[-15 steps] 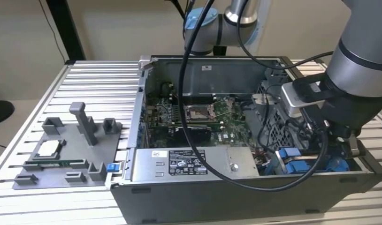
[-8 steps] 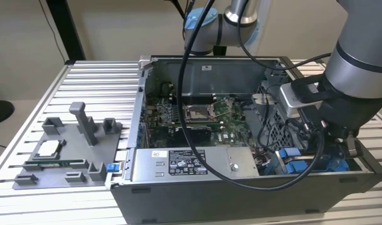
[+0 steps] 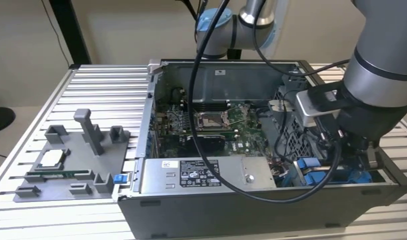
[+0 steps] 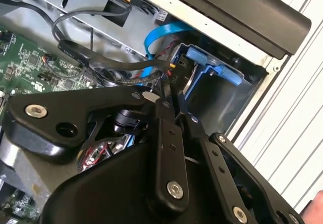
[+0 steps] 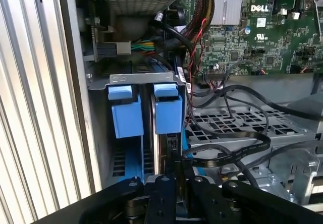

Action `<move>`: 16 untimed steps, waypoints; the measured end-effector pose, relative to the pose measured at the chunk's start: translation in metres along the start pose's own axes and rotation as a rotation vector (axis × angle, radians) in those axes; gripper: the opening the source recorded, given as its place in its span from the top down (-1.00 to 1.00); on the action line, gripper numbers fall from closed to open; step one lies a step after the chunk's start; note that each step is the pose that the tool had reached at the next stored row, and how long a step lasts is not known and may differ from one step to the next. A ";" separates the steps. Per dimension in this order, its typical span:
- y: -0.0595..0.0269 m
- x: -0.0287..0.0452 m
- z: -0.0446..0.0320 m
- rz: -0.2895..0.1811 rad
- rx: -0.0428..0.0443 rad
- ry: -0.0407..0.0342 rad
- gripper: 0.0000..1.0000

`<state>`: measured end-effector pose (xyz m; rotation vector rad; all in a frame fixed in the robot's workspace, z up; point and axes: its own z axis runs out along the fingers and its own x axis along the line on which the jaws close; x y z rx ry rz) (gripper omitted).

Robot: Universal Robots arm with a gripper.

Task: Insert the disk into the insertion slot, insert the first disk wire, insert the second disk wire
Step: 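Insert the second disk wire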

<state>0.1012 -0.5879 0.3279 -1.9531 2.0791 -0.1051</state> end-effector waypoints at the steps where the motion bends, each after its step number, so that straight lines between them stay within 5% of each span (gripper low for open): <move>1: 0.0004 0.0001 0.0010 0.000 0.0005 -0.0003 1.00; 3: 0.0005 0.0002 0.0014 0.000 0.0008 -0.0006 1.00; 4: 0.0005 0.0001 0.0016 0.000 0.0009 -0.0016 -1.00; 16: -0.0123 -0.0081 -0.0484 0.001 0.0010 -0.0015 -1.00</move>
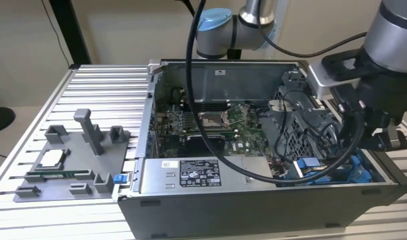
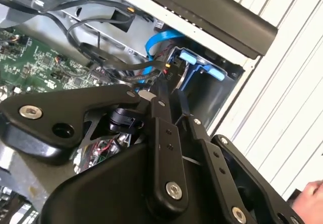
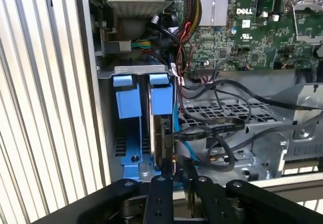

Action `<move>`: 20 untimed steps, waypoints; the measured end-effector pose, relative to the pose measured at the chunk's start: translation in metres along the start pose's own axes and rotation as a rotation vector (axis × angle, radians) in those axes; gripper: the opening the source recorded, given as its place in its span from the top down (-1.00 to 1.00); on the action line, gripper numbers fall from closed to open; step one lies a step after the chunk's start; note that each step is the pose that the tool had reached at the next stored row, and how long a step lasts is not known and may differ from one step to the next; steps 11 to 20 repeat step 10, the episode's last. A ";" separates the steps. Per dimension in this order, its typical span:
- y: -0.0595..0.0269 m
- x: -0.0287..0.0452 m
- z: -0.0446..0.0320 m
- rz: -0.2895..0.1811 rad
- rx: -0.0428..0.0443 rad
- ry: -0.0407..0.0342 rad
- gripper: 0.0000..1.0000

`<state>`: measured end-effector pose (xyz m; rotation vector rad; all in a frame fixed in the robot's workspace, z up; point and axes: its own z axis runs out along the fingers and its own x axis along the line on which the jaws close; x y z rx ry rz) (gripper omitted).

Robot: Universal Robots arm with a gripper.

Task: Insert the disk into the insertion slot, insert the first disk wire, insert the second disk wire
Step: 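Insert the second disk wire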

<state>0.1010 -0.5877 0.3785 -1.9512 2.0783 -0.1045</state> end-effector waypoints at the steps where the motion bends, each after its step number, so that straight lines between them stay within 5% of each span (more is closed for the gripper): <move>1: -0.0011 -0.0007 -0.0044 0.000 0.0000 -0.0001 -1.00; 4: -0.0036 -0.0023 -0.0135 0.000 0.0000 0.0000 -1.00; 20: -0.0036 -0.0023 -0.0137 0.000 0.0000 -0.0001 -1.00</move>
